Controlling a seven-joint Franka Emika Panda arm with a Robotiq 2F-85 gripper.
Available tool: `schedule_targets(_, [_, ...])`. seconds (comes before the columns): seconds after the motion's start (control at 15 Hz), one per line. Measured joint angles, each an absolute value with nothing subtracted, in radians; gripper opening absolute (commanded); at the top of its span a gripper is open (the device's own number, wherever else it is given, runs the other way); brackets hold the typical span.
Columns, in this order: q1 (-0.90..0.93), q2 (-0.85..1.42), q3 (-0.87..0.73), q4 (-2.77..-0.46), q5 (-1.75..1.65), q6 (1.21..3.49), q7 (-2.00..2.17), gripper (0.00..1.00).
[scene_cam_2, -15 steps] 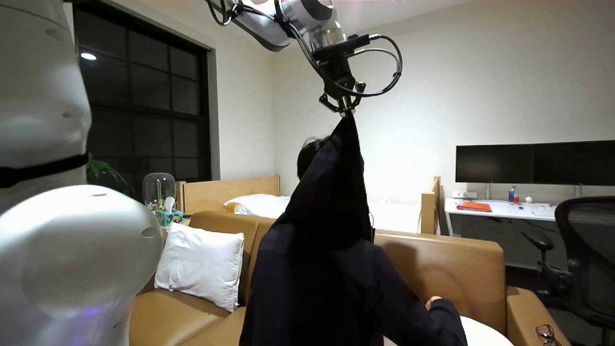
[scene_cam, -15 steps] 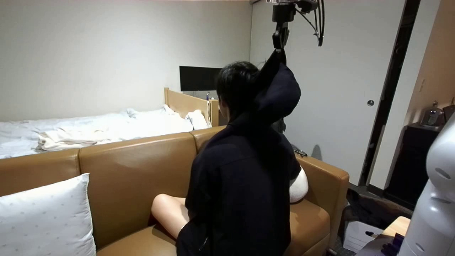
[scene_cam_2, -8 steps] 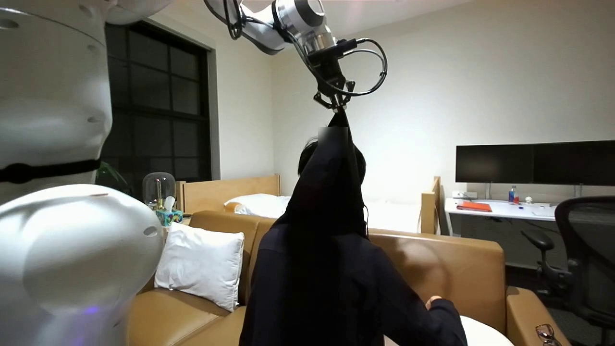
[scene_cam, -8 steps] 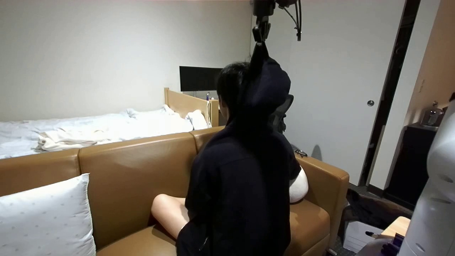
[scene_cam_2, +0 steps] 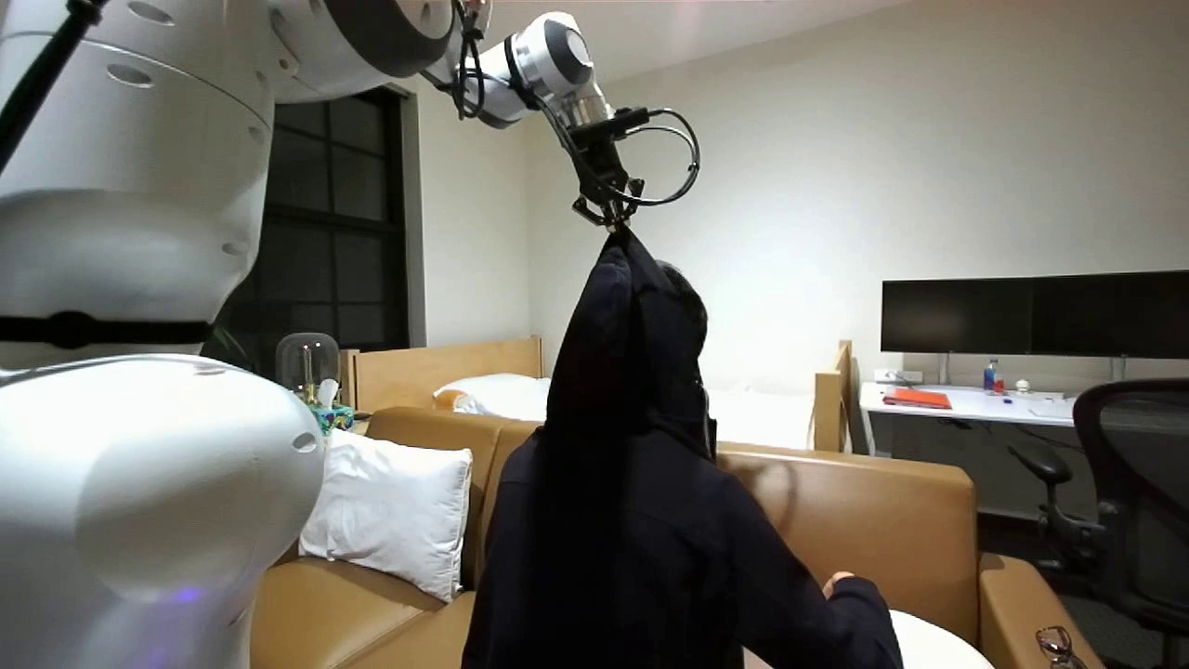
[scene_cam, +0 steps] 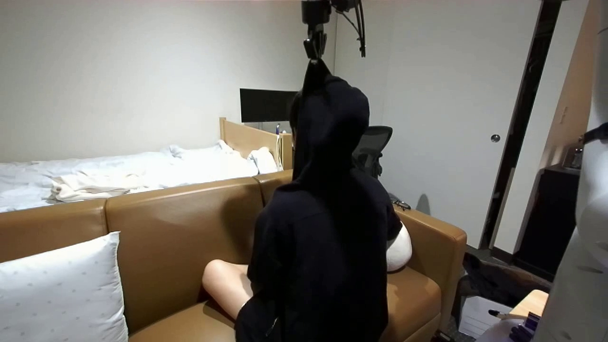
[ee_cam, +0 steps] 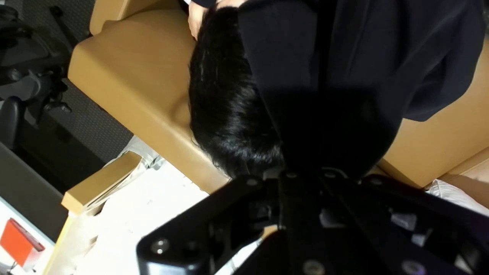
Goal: Put the hood over the person's head
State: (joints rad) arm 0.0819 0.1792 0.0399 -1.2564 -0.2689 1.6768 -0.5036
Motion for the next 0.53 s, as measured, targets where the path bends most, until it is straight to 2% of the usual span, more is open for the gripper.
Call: schedule_targets(0.53, [0.064, 0.268, -0.026, -1.173, -0.274, 1.646, -0.500, 0.01])
